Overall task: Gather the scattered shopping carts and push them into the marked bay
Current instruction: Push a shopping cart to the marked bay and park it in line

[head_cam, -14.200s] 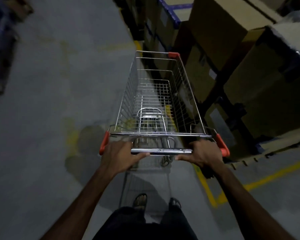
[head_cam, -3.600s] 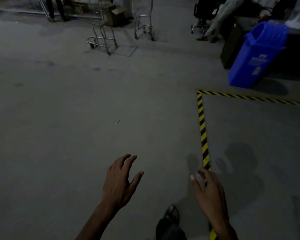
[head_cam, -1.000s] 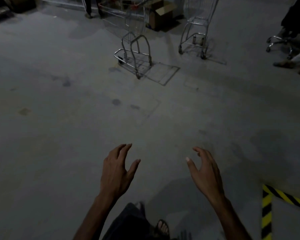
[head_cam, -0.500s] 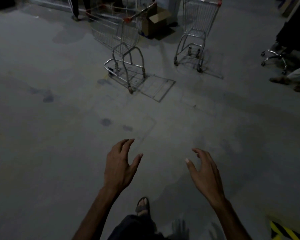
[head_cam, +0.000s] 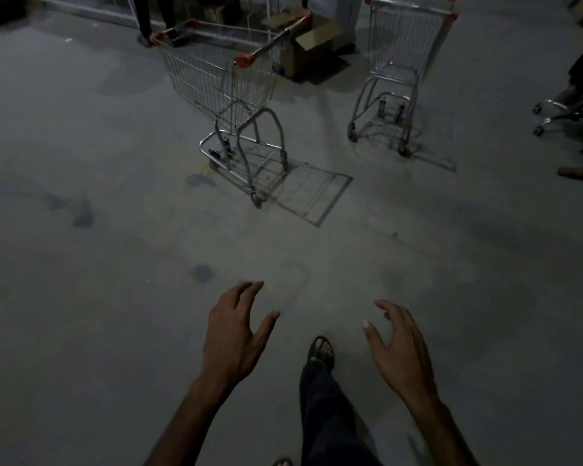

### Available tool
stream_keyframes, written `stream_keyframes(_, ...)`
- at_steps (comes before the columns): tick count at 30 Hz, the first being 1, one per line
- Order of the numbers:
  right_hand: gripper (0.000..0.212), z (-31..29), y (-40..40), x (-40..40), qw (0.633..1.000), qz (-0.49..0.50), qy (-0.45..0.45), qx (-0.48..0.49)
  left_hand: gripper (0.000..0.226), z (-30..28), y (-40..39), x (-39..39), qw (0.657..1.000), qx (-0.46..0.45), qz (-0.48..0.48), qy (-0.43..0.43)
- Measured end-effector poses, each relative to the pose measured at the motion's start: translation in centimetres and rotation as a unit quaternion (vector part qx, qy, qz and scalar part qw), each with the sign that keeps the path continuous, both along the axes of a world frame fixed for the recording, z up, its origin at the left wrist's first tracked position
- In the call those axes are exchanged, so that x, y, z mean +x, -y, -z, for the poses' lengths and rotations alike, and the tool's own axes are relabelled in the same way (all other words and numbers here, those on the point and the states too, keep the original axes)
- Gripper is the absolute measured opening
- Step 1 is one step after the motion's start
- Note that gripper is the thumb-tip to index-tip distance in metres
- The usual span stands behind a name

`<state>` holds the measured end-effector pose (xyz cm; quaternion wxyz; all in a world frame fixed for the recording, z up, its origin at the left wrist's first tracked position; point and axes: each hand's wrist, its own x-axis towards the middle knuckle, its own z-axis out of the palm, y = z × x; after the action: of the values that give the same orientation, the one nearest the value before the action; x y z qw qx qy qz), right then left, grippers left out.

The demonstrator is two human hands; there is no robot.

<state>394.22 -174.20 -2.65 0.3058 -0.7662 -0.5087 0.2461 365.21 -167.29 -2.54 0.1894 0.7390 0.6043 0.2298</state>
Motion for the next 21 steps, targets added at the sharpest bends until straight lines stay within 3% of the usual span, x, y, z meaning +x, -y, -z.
stream_keyframes(12, 0.040, -0.8, -27.1, 8.3, 0.998, -0.056, -0.015, 0.009, 0.065, -2.8, -24.0, 8.6, 0.999, 0.010, -0.028, -0.027)
stream_keyframes(21, 0.040, -0.6, -42.0, 11.6, 0.997, -0.072, -0.004, 0.005, 0.064, -1.4, -37.2, 12.0, 0.999, -0.003, -0.040, -0.013)
